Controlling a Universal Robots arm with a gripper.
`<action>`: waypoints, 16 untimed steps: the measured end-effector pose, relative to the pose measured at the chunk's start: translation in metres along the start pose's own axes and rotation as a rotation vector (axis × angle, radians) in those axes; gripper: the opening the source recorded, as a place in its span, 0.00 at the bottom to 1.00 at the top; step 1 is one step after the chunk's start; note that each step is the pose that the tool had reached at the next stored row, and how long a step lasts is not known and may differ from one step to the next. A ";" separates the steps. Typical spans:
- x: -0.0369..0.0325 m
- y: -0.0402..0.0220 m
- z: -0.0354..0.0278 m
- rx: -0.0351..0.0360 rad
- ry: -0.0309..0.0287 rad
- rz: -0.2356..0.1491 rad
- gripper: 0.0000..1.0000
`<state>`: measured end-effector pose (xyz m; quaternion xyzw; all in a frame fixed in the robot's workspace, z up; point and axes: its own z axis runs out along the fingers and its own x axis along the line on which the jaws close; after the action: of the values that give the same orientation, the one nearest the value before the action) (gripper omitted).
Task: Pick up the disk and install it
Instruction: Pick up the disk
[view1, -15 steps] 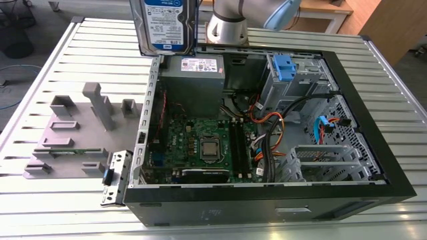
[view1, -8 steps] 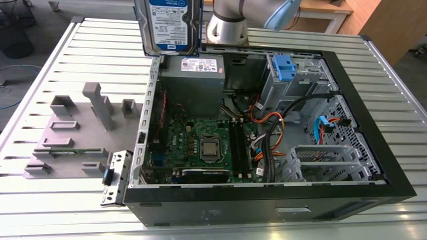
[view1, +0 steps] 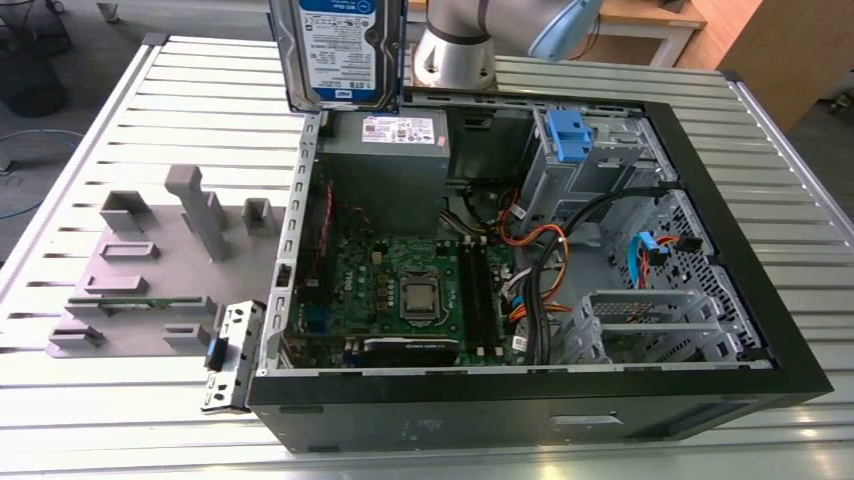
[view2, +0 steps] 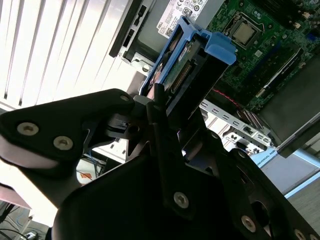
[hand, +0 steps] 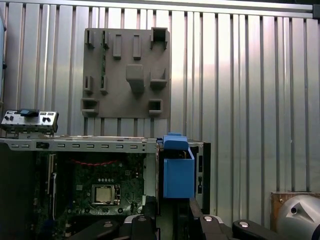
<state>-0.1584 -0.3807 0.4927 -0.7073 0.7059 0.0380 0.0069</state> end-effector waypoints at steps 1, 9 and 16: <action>0.0000 0.0000 0.0000 0.0000 -0.0001 0.000 0.35; 0.0000 -0.0051 -0.0001 0.0000 -0.0001 0.000 0.35; 0.0000 -0.0159 -0.0003 0.0000 0.0000 0.000 0.35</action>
<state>-0.1425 -0.3807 0.4924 -0.7073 0.7059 0.0380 0.0069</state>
